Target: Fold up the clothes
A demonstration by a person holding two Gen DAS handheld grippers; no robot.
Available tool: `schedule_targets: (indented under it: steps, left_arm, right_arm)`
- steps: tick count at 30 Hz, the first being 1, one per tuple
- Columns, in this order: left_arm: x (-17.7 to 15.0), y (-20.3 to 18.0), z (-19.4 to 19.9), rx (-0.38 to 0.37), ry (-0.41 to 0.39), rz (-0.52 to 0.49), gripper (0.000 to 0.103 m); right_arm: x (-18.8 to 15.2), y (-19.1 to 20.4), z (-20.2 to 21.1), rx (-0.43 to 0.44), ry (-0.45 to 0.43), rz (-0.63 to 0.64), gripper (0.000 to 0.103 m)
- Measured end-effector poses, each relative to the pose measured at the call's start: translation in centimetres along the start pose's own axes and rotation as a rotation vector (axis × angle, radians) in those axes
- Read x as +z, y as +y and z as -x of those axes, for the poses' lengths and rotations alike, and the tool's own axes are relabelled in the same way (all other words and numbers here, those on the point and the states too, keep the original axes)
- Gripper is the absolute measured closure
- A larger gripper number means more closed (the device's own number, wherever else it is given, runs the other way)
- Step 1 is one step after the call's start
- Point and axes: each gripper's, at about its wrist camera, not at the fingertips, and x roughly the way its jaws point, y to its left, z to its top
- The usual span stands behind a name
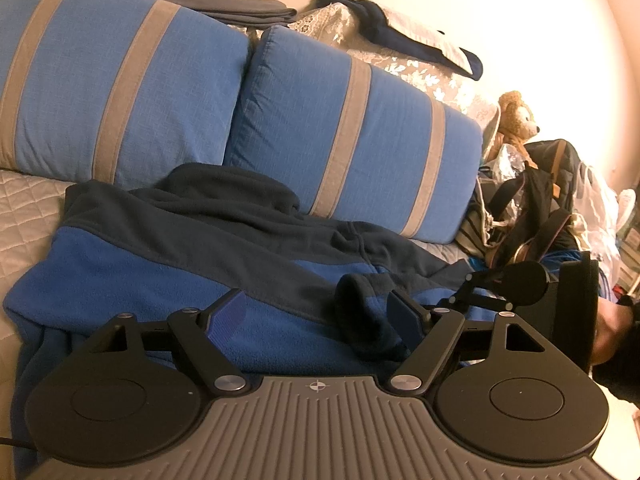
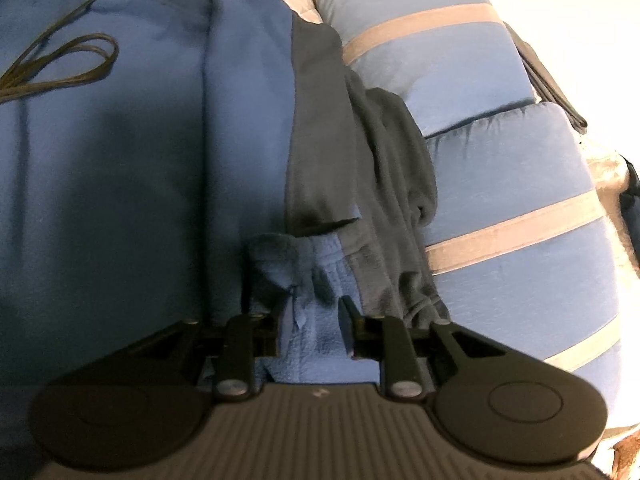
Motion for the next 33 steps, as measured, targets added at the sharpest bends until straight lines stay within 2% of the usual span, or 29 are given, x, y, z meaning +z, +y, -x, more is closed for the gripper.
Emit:
schedule_targets:
  steps: [3,5,6,7,15,20,27,33]
  left_arm:
    - [0.0,0.0,0.0,-0.001,0.000,0.000,0.026]
    - [0.0,0.0,0.0,0.000,0.001,0.000,0.026]
    - [0.0,0.0,0.0,0.001,0.001,0.001,0.026]
    - [0.0,0.0,0.0,0.001,0.001,0.002,0.026]
    - [0.2,0.4,-0.4,0.002,0.022,0.034,0.026]
    - [0.7,1.3,-0.7,-0.043,0.067,0.105,0.026]
    - [2.5,0.5,-2.5,-0.117,0.231,0.264,0.026]
    - [1.3,-0.5,-8.1,-0.182,0.457,0.458,0.026]
  right_arm:
    - [0.0,0.1,-0.2,0.025,0.009,0.005,0.064]
    - [-0.1,0.1,-0.4,0.067,0.010,-0.005,0.074]
    - [-0.1,0.0,-0.4,0.089,0.010,-0.011,0.083]
    - [-0.1,0.0,-0.3,0.098,0.004,-0.016,0.096]
    - [-0.7,0.1,2.0,0.139,-0.035,-0.074,0.099]
    - [-1.4,0.6,2.9,0.187,-0.047,-0.146,0.099]
    - [-2.4,-0.7,3.5,0.216,-0.095,-0.325,0.100]
    - [-2.9,-2.5,4.1,0.222,-0.136,-0.445,0.100]
